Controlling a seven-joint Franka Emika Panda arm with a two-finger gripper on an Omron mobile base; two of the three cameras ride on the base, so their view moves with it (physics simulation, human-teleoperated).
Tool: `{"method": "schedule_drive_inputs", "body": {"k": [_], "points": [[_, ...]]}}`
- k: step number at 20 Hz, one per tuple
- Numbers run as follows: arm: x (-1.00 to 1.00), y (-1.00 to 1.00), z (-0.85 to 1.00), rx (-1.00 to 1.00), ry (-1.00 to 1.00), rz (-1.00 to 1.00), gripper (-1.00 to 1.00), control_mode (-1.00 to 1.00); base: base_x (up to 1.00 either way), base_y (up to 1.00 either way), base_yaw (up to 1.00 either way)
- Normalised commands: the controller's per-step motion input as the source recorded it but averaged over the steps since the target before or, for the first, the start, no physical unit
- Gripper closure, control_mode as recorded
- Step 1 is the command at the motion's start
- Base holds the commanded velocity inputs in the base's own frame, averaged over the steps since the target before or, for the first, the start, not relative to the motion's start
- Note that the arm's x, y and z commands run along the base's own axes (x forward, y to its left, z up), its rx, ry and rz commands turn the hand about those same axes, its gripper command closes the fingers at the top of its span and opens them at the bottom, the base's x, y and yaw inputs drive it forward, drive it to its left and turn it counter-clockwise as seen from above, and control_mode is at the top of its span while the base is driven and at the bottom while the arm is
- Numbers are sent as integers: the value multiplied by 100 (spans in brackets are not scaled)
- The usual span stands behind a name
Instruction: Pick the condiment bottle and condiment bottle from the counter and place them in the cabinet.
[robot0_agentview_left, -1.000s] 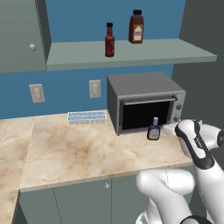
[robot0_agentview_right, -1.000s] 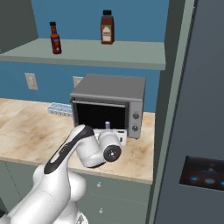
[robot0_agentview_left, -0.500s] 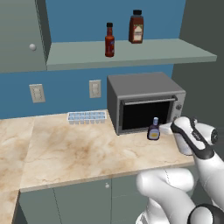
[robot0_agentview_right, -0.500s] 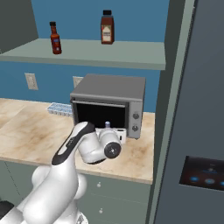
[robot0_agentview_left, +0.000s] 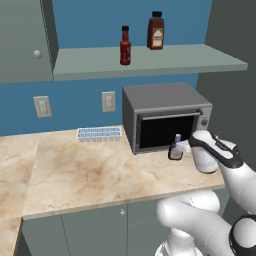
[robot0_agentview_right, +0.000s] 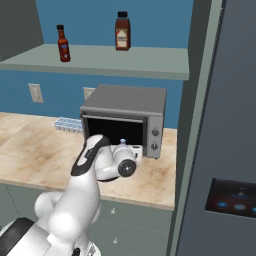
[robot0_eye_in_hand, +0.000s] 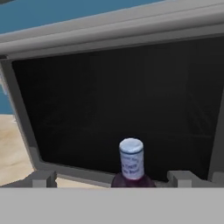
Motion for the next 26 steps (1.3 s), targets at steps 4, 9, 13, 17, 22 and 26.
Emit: {"method": "schedule_drive_inputs", "body": {"k": [4, 9, 13, 17, 22, 26], "points": [[25, 4, -11, 0, 0, 0, -100, -100, 0, 0, 0], [23, 0, -7, 0, 0, 0, -100, -100, 0, 0, 0], [19, 0, -9, 0, 0, 0, -100, -100, 0, 0, 0], [13, 0, -15, 0, 0, 0, -100, -100, 0, 0, 0], [10, 0, -15, 0, 0, 0, -100, -100, 0, 0, 0], [5, 0, -5, -1, 2, -1, -100, -100, 0, 0, 0]]}}
